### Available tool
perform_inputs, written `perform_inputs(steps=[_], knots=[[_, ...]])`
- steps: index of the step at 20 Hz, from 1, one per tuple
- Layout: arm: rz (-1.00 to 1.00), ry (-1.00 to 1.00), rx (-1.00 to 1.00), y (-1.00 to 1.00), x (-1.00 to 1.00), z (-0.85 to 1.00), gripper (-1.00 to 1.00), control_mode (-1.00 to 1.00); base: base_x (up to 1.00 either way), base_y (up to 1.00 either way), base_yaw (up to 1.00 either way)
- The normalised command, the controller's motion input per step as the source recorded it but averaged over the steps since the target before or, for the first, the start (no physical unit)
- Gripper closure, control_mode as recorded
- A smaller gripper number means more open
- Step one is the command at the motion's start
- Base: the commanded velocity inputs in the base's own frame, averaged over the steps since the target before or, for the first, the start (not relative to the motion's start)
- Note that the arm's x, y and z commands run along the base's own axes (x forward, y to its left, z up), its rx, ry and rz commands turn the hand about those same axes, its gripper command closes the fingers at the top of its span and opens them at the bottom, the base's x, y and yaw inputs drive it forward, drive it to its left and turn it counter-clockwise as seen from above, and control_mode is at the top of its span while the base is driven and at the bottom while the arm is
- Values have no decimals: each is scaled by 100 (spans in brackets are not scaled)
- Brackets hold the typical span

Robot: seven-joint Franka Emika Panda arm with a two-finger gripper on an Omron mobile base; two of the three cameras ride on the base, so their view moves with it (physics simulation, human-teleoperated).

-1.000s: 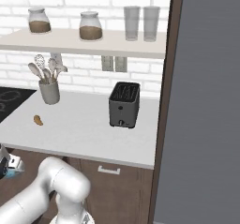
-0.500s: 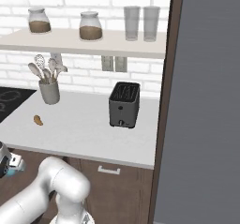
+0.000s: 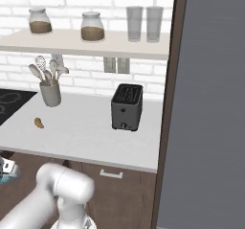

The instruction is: Pick the ladle from the drawer and place it on the counter.

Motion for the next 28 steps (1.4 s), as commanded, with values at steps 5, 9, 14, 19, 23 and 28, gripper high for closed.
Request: perform_inputs(steps=[5,9,14,19,23,28], knots=[[-6,-3,-3,0,-92,89,100,-100,0,0,0],[-4,0,-2,0,-56,100,100,-100,0,0,0],[-1,-1,-1,0,-15,100,100,-100,0,0,0],[0,0,0,-3,0,100,100,-100,0,0,0],[0,0,0,-25,0,100,100,-100,0,0,0],[-3,1,-1,-41,0,100,100,-100,0,0,0]])
